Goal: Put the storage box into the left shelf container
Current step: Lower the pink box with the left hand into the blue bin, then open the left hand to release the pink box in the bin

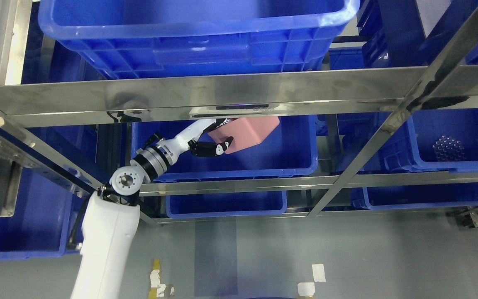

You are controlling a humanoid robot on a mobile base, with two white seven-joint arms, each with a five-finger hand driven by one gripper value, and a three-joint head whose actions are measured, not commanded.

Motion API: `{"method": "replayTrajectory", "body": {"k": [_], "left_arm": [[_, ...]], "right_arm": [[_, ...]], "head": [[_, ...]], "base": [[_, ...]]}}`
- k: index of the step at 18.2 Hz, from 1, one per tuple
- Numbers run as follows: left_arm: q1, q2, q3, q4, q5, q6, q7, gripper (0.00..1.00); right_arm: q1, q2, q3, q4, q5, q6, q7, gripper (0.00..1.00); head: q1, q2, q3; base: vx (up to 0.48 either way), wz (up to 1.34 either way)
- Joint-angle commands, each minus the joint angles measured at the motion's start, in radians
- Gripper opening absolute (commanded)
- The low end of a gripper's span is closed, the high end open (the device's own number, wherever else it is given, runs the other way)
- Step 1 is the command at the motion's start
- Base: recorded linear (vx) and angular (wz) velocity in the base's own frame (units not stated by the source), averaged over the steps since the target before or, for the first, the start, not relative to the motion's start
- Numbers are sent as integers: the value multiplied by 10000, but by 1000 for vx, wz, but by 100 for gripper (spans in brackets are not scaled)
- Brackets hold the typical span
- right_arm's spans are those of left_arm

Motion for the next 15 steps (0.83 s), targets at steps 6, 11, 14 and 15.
{"method": "replayTrajectory", "body": {"k": [6,11,14,15], "left_arm": [[-1734,-262,108,2926,-2221,-123,-36,13],[-1642,-303,703,2591,-2115,-108,362,88],[-1275,-303,1212,1458,-1550,-47,1507,100],[-1061,-303,1197,922,-833,60,2379,100]], "right_arm": [[-30,-175,0,-175,-215,-3,13,100],[-45,-175,0,-175,-215,-3,-2,100],[-30,-175,0,-175,-215,-3,-2,100],[-30,-175,0,-175,-215,-3,-2,100]], "head": [[0,0,0],[0,0,0],[0,-1,0],[0,-1,0]], "base": [[0,0],[0,0],[0,0],[0,0]]}}
